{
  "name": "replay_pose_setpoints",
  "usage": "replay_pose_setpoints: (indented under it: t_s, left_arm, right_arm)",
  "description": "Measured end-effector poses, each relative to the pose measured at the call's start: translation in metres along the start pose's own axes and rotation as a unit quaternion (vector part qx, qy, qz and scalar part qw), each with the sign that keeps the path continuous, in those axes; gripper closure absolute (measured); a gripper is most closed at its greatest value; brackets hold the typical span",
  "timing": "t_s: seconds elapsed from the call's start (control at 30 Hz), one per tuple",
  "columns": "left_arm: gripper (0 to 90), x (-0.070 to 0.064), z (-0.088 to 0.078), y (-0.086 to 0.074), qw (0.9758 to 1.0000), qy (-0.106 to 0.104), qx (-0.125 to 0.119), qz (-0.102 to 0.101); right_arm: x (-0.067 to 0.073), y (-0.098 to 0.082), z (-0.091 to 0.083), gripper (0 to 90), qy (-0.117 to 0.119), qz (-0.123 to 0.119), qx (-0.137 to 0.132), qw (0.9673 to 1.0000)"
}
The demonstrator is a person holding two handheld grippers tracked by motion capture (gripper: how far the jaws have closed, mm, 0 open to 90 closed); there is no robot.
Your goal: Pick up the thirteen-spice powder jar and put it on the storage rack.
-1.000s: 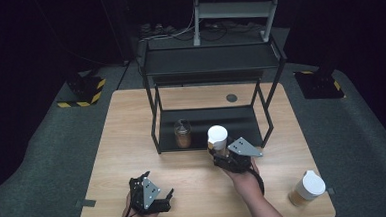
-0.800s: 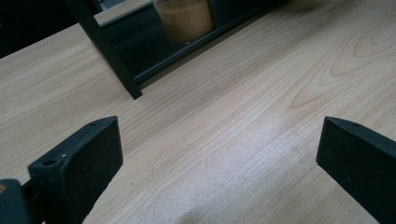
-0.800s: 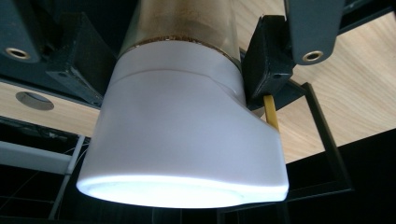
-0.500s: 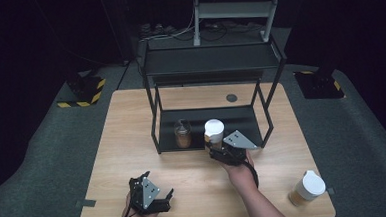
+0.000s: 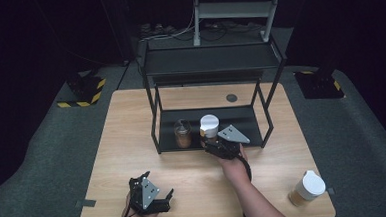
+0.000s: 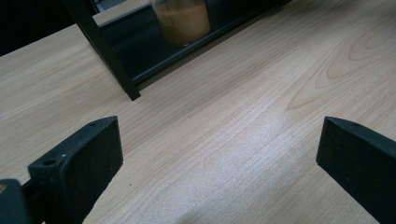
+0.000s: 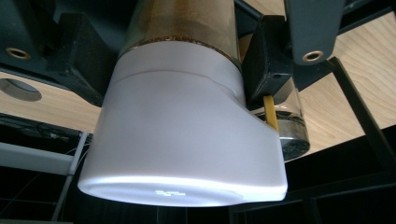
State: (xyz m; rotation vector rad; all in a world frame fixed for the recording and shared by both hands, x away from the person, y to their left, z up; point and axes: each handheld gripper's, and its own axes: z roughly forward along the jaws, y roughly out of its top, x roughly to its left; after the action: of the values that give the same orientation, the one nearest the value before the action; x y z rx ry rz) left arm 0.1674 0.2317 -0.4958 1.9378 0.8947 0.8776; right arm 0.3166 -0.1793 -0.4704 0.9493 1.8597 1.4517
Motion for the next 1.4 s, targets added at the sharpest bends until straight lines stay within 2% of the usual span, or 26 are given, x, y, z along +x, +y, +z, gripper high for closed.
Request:
replay_pose_setpoints:
  t_s: [0.57, 1.0, 1.4]
  left_arm:
    - [0.7, 0.002, -0.001, -0.002, 1.0000, -0.005, -0.005, -0.005]
    - [0.7, 0.003, -0.001, -0.002, 0.9999, -0.006, -0.006, -0.006]
    - [0.7, 0.003, -0.001, -0.002, 0.9999, -0.007, -0.006, -0.005]
  right_arm:
    - [0.001, -0.004, 0.021, 30.0, -0.011, -0.008, 0.003, 0.9999]
    - [0.000, -0.006, 0.034, 30.0, -0.017, 0.004, 0.006, 0.9998]
    - [-0.001, -0.012, 0.035, 30.0, -0.016, 0.000, -0.004, 0.9999]
